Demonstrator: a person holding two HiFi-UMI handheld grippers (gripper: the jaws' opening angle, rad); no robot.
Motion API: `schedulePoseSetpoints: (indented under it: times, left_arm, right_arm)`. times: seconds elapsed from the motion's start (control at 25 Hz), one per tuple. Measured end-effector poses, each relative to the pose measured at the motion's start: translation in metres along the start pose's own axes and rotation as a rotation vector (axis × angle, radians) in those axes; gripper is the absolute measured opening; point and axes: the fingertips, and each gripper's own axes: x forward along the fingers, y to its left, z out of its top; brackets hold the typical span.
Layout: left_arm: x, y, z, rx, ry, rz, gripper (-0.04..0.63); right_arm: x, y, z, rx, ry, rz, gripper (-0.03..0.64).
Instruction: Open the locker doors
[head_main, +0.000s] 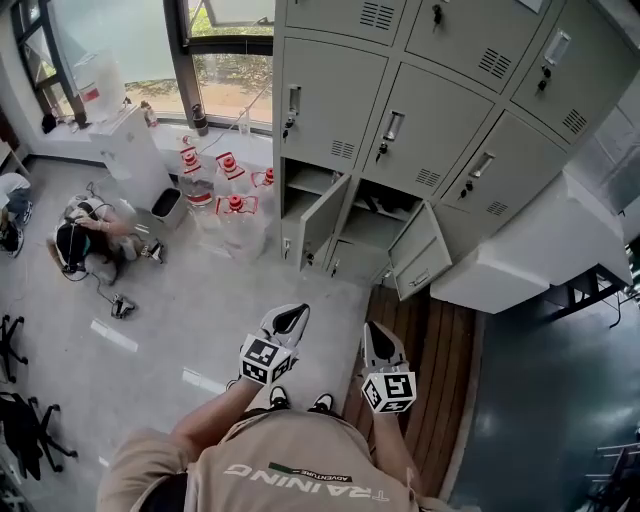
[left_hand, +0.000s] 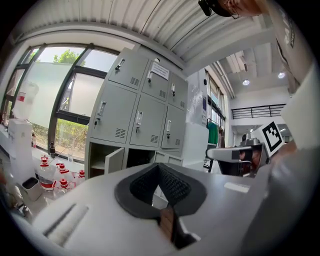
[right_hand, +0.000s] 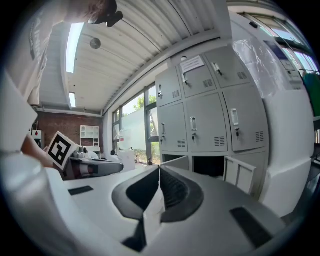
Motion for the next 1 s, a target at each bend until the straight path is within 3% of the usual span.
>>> schedulePoseSetpoints:
  times: [0.2, 0.44, 1.0]
  left_arm:
    - [-0.006, -0.009, 0.011, -0.002, -0.007, 0.03, 0.006]
    - [-0.003, -0.018, 0.026, 0.029, -0.015, 0.043, 0.006]
    - [-0.003, -0.025, 0.032, 0.036, -0.031, 0.023, 0.006]
  right_arm:
    - [-0.009, 0.003, 0.013, -0.041, -0.009, 0.035, 0.012]
    - [-0.013, -0.008, 0.022, -0.027, -0.037, 0.013, 0.012]
    - [-0.023, -0.011, 0.032, -0.06, -0.057, 0.008, 0.011]
